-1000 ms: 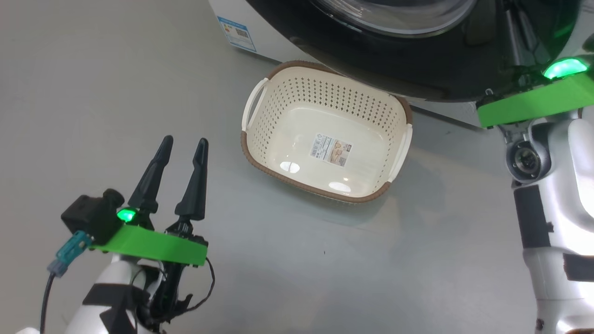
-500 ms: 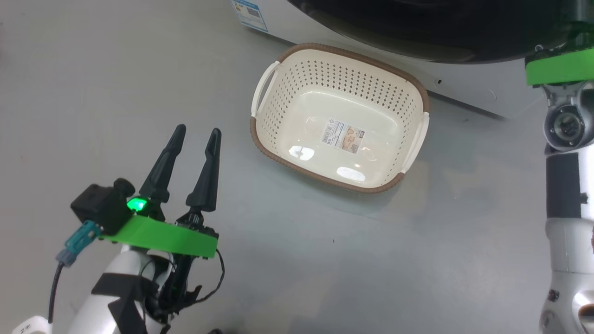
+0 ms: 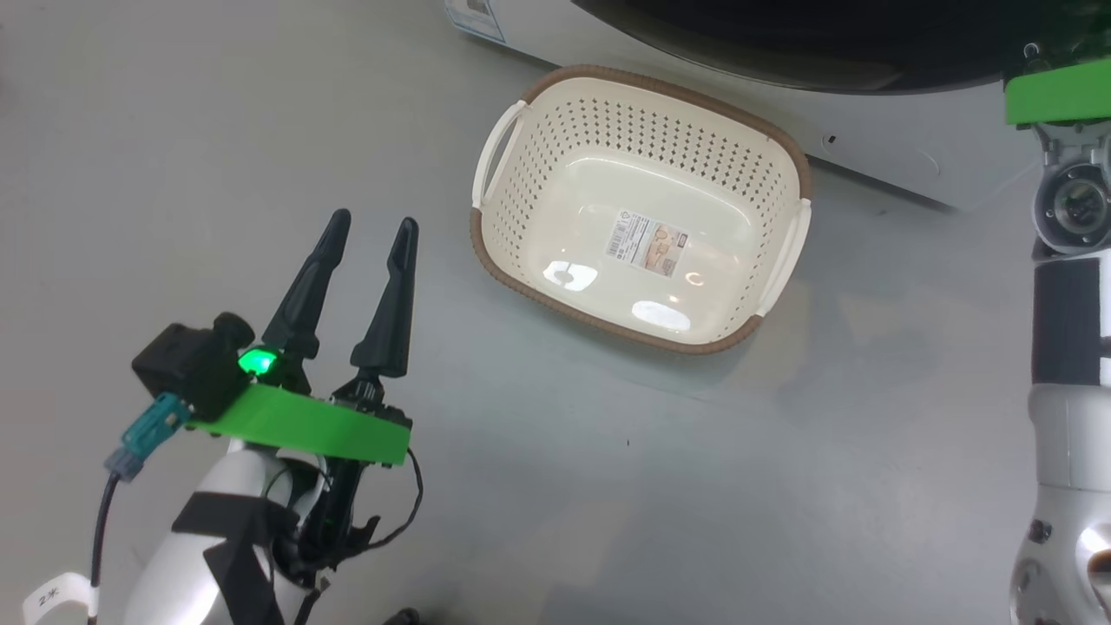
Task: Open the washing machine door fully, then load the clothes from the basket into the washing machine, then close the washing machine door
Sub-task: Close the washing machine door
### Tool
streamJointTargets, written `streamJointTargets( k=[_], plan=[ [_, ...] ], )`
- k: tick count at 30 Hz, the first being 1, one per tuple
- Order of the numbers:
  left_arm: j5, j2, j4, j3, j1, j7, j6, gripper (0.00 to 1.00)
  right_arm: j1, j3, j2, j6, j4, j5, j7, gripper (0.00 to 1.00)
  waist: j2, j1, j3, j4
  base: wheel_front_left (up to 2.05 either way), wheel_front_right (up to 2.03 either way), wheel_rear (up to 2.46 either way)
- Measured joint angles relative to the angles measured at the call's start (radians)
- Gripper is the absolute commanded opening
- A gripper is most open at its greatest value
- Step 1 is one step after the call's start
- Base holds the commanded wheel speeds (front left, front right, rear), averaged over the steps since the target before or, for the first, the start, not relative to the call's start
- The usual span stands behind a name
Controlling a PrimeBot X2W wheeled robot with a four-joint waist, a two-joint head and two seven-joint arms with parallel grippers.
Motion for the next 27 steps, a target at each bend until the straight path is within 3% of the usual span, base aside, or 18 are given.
streamJointTargets(
  k=[4, 7, 9, 12, 27],
  plan=[
    [0.000, 0.001, 0.016, 0.002, 0.001, 0.000, 0.000, 1.00, 0.004, 0.024, -0.001, 0.000, 0.005, 0.002, 0.000, 0.04, 0.0000, 0.0000, -0.018, -0.007, 0.00, 0.00, 0.00],
    [0.000, 0.002, 0.028, 0.009, 0.006, 0.000, 0.000, 1.00, 0.021, 0.066, -0.001, 0.000, 0.017, 0.014, 0.000, 0.45, 0.0000, 0.0000, -0.039, -0.015, 0.00, 0.00, 0.00],
    [0.000, 0.003, 0.030, 0.012, 0.011, 0.000, 0.000, 1.00, 0.035, 0.074, -0.001, 0.000, 0.019, 0.019, 0.000, 0.80, 0.0000, 0.0000, -0.047, -0.018, 0.00, 0.00, 0.00],
    [-0.001, 0.006, 0.043, 0.021, 0.037, 0.000, 0.000, 1.00, 0.090, 0.095, -0.001, 0.000, 0.029, 0.021, 0.000, 0.97, 0.0000, 0.0000, -0.072, -0.030, 0.00, 0.00, 0.00],
    [0.002, 0.049, 0.107, 0.072, 0.126, 0.000, 0.000, 1.00, 0.345, 0.139, 0.006, 0.000, 0.054, 0.056, 0.000, 1.00, 0.0000, 0.0000, -0.197, -0.116, 0.00, 0.00, 0.00]
  ],
)
